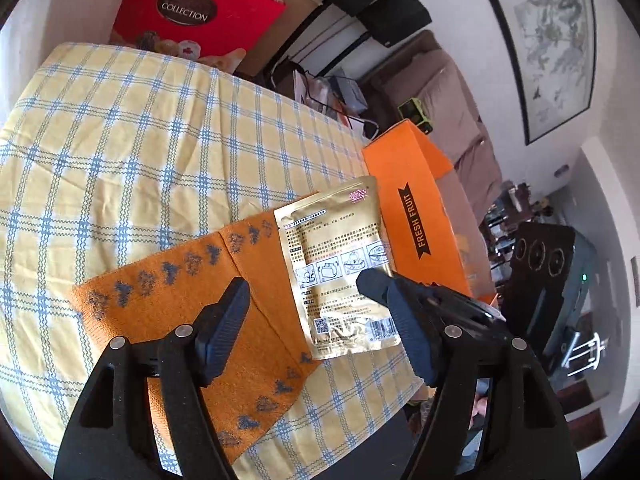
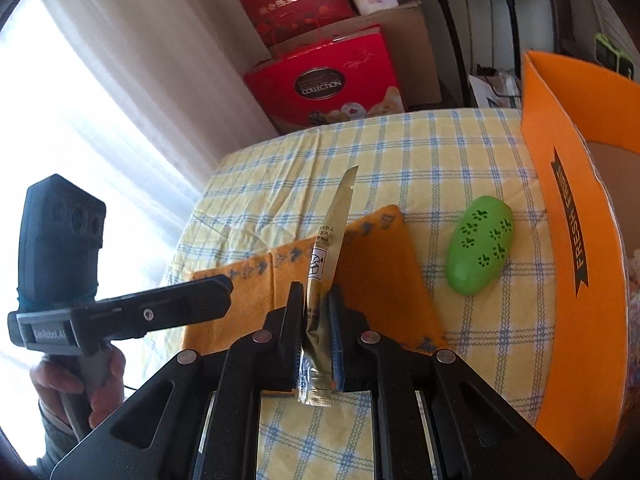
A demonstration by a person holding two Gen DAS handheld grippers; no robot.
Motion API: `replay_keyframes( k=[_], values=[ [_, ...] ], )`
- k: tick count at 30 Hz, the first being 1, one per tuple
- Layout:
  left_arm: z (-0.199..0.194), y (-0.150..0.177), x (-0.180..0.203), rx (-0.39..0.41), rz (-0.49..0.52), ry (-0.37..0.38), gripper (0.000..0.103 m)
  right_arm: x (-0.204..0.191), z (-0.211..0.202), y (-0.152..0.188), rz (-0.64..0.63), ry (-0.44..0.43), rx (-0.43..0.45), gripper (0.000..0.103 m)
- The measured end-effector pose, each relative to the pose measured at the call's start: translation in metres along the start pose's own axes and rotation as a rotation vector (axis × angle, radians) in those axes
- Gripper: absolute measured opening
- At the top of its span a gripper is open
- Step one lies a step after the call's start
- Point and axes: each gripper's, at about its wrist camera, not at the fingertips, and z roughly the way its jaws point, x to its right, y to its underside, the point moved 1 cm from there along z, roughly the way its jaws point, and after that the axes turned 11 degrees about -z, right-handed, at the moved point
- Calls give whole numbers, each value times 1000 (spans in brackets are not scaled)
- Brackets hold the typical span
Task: Organize objects
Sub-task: 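Lift both sachets and carry them toward the orange box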
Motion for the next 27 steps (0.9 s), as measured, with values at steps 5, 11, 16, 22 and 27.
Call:
replay_keyframes(
  k=[5, 11, 16, 22, 27],
  values=[
    [6, -8, -7, -12, -63, 58, 73, -33, 7, -1, -103, 10, -9, 21],
    [9, -11, -14, -24, -105, 120, 73, -50, 29, 8, -141, -49, -58, 34],
    [19, -11, -21, -33, -124, 85, 59, -53, 36, 18, -142, -86, -85, 38],
    [27, -4, -29, -40, -143, 33, 9, -40, 26, 28, -135, -124, -109, 44],
    [23, -4, -28, -16, -142, 61, 6, -14, 11, 38, -67, -143, -99, 50]
  ],
)
